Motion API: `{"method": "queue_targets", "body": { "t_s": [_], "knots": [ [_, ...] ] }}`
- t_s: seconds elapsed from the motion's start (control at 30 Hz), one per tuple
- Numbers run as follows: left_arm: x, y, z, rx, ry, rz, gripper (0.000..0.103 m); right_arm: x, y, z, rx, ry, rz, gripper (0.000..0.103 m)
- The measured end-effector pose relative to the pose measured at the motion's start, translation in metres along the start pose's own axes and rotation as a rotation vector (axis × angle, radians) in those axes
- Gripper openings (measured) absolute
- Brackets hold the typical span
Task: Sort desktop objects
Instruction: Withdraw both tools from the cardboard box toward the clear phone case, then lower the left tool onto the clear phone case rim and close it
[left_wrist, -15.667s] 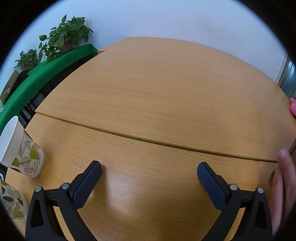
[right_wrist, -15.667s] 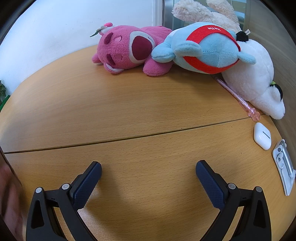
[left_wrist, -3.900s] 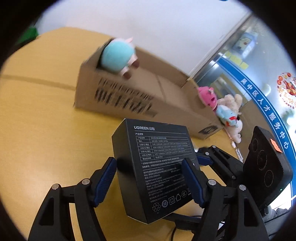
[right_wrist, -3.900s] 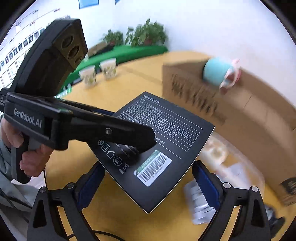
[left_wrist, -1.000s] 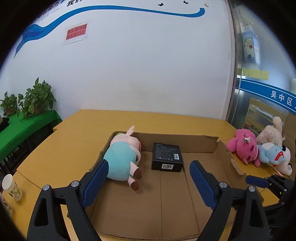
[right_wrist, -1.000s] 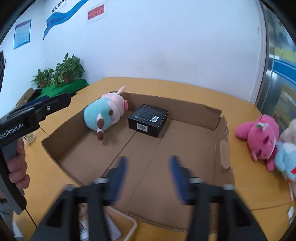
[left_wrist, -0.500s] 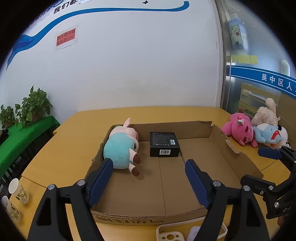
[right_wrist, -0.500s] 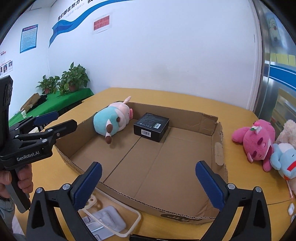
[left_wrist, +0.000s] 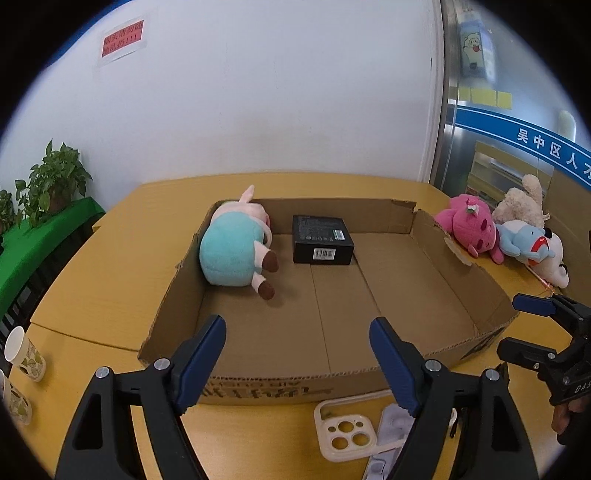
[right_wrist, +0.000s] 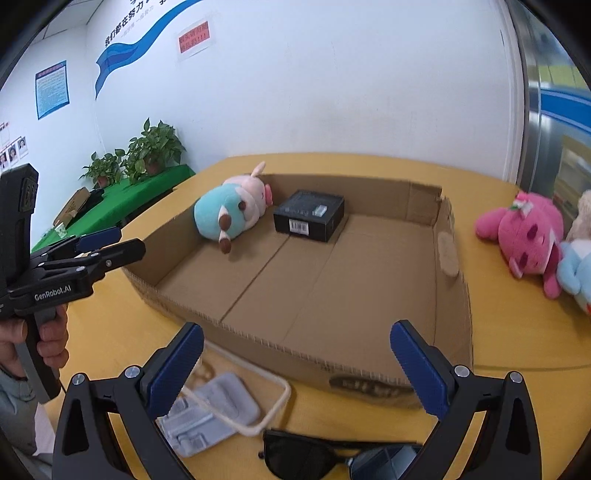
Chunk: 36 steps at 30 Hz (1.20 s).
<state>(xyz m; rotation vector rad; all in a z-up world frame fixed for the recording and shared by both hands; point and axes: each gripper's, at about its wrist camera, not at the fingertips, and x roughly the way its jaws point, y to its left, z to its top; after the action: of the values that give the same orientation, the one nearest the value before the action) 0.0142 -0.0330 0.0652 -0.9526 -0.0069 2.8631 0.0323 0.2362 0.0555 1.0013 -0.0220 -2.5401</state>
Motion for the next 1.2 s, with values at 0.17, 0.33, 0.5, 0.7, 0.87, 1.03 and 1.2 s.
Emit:
{"method": "queue_targets", "body": {
  "t_s": [0.17,0.33,0.5,0.7,0.87,1.03,1.2],
  "knots": [
    [0.01,0.007,-0.028,-0.01,0.095,-0.08,0.08,0.009,-0.019,-0.026,0.09,0.083,0.063,0.103],
    [0.026,0.013,-0.047,-0.074,0.191,-0.169,0.08,0.025,-0.018,-0.044,0.158,0.143,0.177,0.102],
    [0.057,0.02,-0.055,-0.177,0.31,-0.348,0.08,0.063,-0.006,-0.048,0.208,0.234,0.294,0.102],
    [0.089,0.017,-0.063,-0.219,0.412,-0.383,0.079,0.08,0.007,-0.044,0.181,0.273,0.307,0.102],
    [0.088,0.007,-0.066,-0.189,0.427,-0.443,0.074,0.089,0.021,-0.043,0.134,0.342,0.336,0.099],
    [0.083,0.007,-0.065,-0.166,0.414,-0.423,0.073,0.092,0.028,-0.042,0.135,0.38,0.333,0.1],
    [0.067,0.019,-0.061,-0.158,0.351,-0.396,0.073,0.082,0.041,-0.034,0.118,0.332,0.373,0.1]
  ]
}}
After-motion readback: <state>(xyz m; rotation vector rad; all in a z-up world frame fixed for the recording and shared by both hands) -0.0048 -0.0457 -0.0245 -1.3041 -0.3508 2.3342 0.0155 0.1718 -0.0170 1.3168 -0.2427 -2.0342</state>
